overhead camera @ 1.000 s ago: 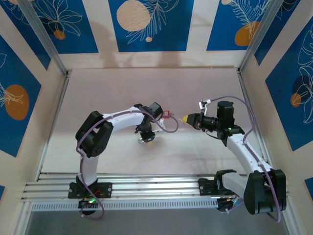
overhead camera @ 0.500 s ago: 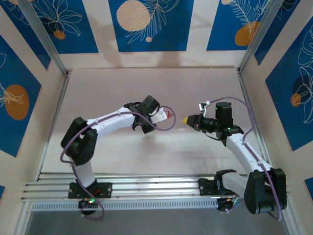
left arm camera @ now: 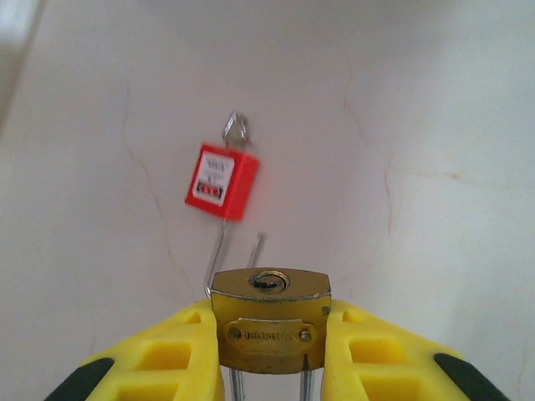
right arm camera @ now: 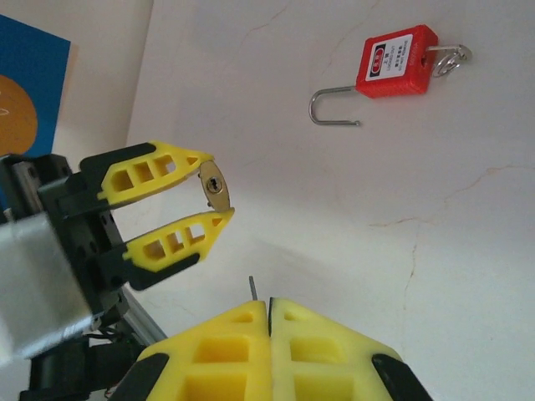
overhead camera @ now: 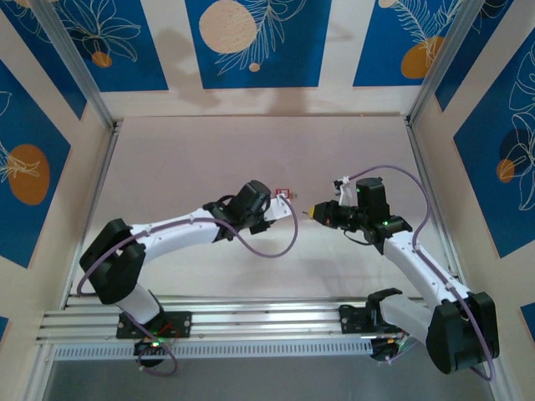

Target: Unlock with the key

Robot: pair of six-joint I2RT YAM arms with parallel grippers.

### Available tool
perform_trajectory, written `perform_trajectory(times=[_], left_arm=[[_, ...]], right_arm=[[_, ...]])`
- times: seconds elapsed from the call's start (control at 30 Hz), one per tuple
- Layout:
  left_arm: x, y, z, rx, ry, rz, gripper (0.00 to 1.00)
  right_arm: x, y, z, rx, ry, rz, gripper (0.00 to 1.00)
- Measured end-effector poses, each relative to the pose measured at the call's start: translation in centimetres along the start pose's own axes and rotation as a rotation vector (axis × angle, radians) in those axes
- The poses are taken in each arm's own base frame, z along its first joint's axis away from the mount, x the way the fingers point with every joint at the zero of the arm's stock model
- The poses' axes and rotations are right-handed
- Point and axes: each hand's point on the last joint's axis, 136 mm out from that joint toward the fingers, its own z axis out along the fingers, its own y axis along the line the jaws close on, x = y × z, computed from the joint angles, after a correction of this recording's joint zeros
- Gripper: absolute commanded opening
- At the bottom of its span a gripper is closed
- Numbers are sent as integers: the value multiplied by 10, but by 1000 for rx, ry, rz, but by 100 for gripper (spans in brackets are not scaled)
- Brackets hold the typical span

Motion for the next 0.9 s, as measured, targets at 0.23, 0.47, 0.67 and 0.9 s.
perform_trajectory(times=[0.23, 0.47, 0.67, 0.9], left_arm=[[-25, -10, -10, -81, -123, 101, 26], [-40, -18, -19, -98, -192, 133, 25], [-41, -19, -20, -92, -197, 134, 24], [-42, -23, -20, -66, -194, 139, 23]], right_arm=[[-3, 15, -4, 4, -25, -85, 0], [-2, 21, -4, -10, -27, -120, 0], [4, 25, -1, -19, -11, -159, 0], [9, 25, 3, -10, -1, -189, 0]])
